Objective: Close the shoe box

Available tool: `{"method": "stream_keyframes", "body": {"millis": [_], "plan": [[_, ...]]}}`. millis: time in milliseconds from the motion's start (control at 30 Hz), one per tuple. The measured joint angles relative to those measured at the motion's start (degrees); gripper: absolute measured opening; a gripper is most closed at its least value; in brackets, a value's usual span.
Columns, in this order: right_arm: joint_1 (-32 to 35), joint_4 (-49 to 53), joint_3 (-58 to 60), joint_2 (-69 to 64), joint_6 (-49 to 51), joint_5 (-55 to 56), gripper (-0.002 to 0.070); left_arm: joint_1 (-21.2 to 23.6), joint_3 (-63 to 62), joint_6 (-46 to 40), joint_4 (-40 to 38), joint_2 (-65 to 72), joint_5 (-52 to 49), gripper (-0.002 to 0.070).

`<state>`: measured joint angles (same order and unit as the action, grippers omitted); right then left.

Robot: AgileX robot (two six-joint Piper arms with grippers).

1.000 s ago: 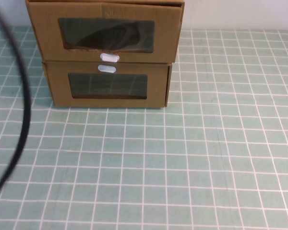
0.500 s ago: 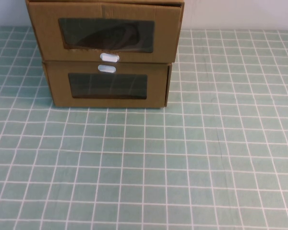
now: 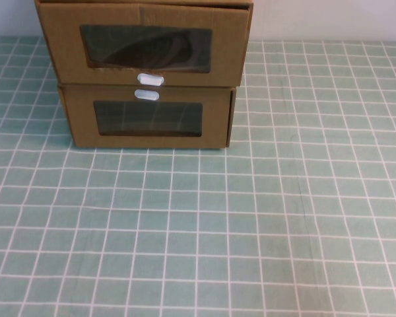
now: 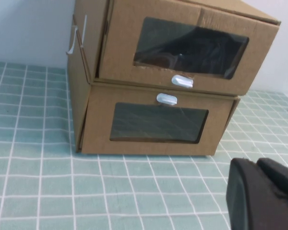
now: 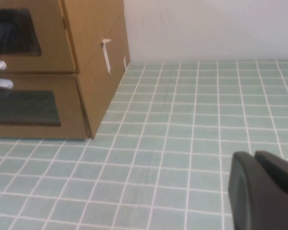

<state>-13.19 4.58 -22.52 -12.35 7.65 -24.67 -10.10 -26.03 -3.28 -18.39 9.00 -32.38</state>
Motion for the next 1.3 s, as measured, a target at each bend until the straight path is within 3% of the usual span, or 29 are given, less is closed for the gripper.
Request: {"method": "stream_keyframes", "body": {"millis": [233,900,1300], "plan": [[0.0,-0.1,6.9,4.69,0.0,-0.16,-0.0014,0.0,0.1,0.12,0.0,0.0,2.2,-0.0005],[0.0,-0.3,9.24,4.74,0.0,-1.89,-0.0014,0.0,2.41,0.12,0.17,-0.11,3.82,-0.0005],[0.0,-0.3,9.24,4.84,0.0,-2.12,-0.0014,0.0,22.31,5.63,20.44,-9.51,9.22,-0.0005]]}}
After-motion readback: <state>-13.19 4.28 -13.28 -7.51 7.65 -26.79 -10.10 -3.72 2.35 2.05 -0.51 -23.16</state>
